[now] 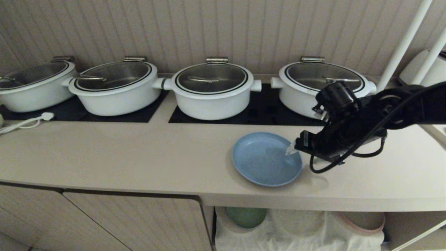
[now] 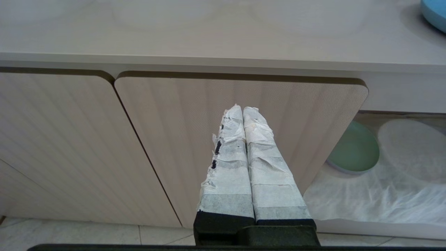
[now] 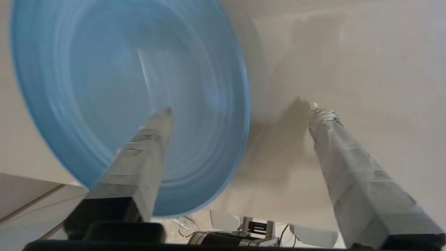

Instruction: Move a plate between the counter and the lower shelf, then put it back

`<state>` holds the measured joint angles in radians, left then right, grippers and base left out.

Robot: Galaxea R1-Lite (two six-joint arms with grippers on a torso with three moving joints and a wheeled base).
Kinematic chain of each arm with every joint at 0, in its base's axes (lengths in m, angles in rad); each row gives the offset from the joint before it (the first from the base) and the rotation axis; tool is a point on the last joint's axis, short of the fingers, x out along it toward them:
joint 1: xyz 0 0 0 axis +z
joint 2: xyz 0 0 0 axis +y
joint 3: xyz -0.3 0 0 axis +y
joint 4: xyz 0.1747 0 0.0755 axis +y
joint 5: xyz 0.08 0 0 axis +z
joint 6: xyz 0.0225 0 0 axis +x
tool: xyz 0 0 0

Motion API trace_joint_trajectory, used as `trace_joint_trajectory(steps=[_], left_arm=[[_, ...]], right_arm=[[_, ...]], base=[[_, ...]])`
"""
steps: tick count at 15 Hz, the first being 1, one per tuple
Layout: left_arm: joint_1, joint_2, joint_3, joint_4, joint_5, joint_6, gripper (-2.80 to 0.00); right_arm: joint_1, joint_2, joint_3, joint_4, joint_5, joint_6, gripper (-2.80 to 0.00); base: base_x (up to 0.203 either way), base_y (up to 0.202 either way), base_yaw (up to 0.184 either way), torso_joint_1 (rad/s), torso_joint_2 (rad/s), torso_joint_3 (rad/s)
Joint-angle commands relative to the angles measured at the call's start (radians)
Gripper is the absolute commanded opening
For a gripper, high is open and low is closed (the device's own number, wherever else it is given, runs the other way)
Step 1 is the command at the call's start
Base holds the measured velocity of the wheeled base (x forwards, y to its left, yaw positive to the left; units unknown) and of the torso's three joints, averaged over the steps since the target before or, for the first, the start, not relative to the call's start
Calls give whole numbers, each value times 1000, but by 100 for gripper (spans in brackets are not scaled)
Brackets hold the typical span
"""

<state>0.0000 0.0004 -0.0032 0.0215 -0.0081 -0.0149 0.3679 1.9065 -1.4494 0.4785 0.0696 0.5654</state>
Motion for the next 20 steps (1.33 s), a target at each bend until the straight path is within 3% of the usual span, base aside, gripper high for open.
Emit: trace_joint_trajectory(steps=[1, 9, 10, 16, 20], left_arm=[[0, 0, 0, 0, 0, 0, -280], [0, 0, 0, 0, -1, 0, -280], [0, 0, 0, 0, 0, 0, -280], [0, 0, 0, 0, 0, 0, -280], [0, 0, 0, 0, 0, 0, -280]], right_arm=[[2, -41, 3, 4, 1, 1, 0], [5, -165, 81, 10, -1, -4, 0], [7, -179, 99, 9, -1, -5, -280], [8, -294, 256, -3, -11, -9, -280], [9, -372, 357, -12, -152, -4, -280]], base=[[0, 0, 0, 0, 0, 0], [0, 0, 0, 0, 0, 0], [0, 0, 0, 0, 0, 0], [0, 0, 0, 0, 0, 0], [0, 0, 0, 0, 0, 0]])
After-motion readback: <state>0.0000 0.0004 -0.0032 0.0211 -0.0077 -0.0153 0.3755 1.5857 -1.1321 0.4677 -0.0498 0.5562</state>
